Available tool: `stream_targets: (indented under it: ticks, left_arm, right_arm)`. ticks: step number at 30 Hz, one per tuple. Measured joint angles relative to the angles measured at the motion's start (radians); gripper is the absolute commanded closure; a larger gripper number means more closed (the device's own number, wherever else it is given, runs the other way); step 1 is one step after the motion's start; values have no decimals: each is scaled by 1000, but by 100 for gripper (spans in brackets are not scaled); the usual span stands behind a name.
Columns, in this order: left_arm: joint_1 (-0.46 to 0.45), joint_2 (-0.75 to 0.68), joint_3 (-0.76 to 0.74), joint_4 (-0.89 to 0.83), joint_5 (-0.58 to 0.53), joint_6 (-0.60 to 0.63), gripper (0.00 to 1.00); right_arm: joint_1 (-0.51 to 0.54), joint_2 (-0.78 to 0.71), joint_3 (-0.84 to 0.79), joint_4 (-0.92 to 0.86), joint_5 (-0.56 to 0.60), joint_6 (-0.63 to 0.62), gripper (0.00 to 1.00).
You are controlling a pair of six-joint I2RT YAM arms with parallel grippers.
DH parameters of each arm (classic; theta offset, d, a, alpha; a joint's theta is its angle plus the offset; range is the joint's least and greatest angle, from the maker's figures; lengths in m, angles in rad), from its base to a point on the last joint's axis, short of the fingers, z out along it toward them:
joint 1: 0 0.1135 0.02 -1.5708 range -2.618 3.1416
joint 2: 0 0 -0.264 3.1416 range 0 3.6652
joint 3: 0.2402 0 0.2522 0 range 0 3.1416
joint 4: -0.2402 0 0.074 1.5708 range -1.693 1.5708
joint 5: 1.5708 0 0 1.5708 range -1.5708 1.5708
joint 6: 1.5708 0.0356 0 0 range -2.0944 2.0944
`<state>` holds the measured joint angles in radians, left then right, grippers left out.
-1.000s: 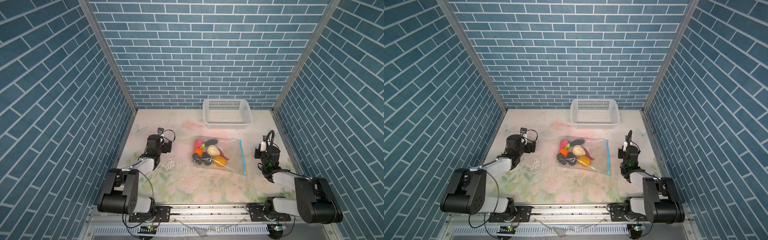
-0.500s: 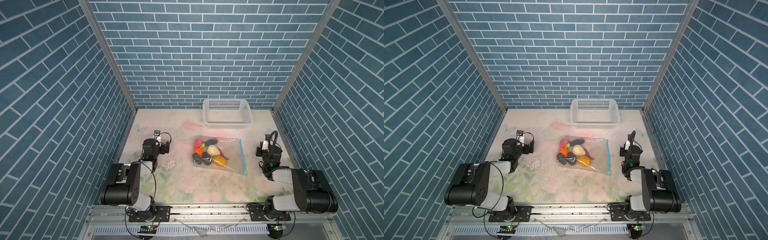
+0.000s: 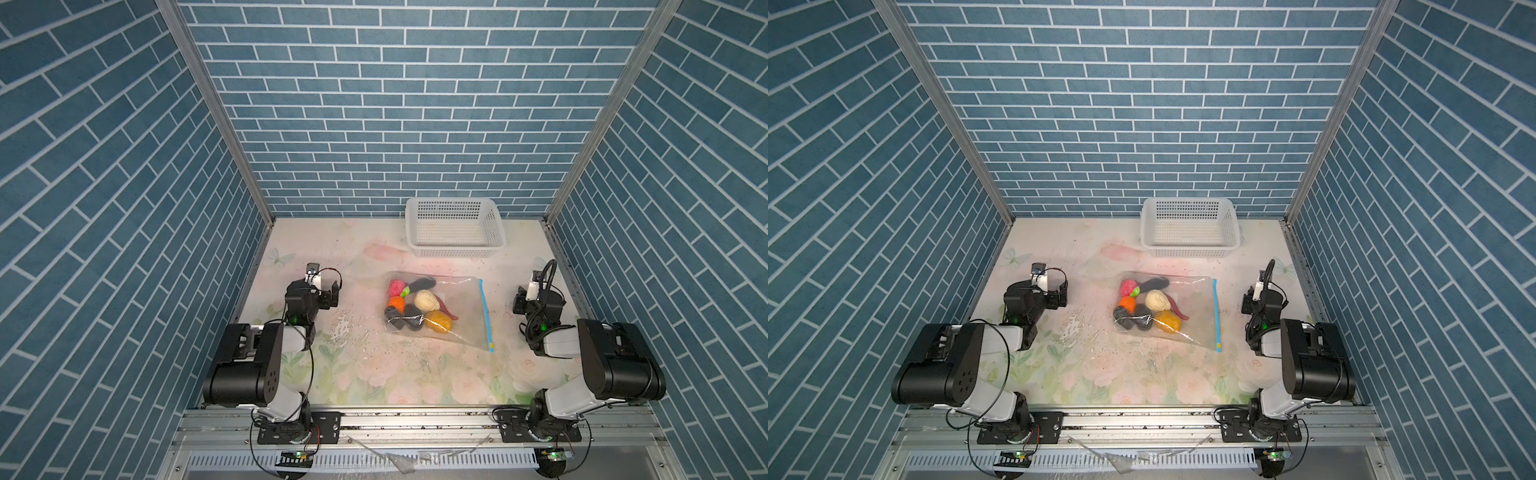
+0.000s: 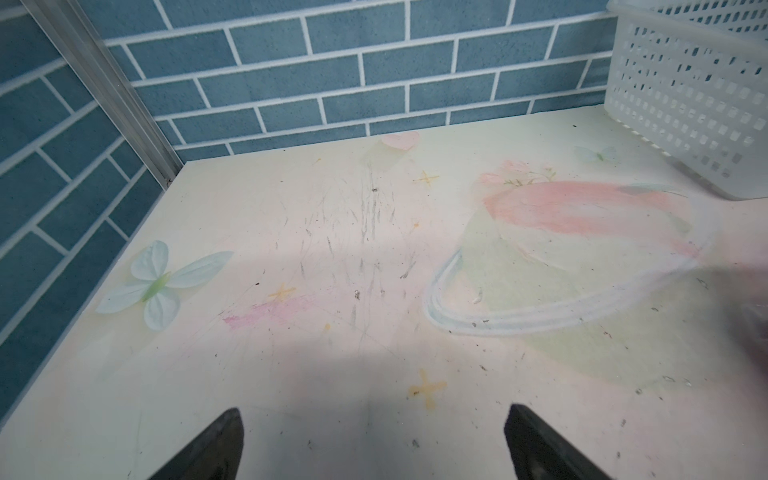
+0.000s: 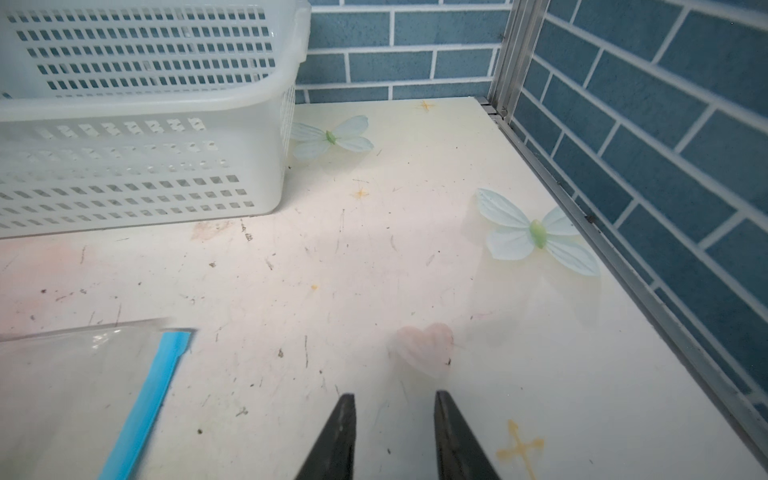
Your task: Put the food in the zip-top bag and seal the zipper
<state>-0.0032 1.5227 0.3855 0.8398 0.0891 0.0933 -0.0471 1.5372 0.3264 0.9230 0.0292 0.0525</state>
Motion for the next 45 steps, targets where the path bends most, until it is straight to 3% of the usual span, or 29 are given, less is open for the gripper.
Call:
stream_targets:
  ticks: [8,9,10,45]
  left_arm:
    - [0,0,0,0,-16,-7,1]
    - [0,0,0,0,-17,-7,1]
    - [0,0,0,0,-18,-8,1]
    - [0,0,0,0,-44,-16,1]
  right_arm:
    - [-7,1,47,-59,-20,16,30]
    - [-8,1,48,-64,-22,22,6]
    - [-8,1,47,-70,-23,19,1]
    - [-8,1,47,-83,-63,18,1]
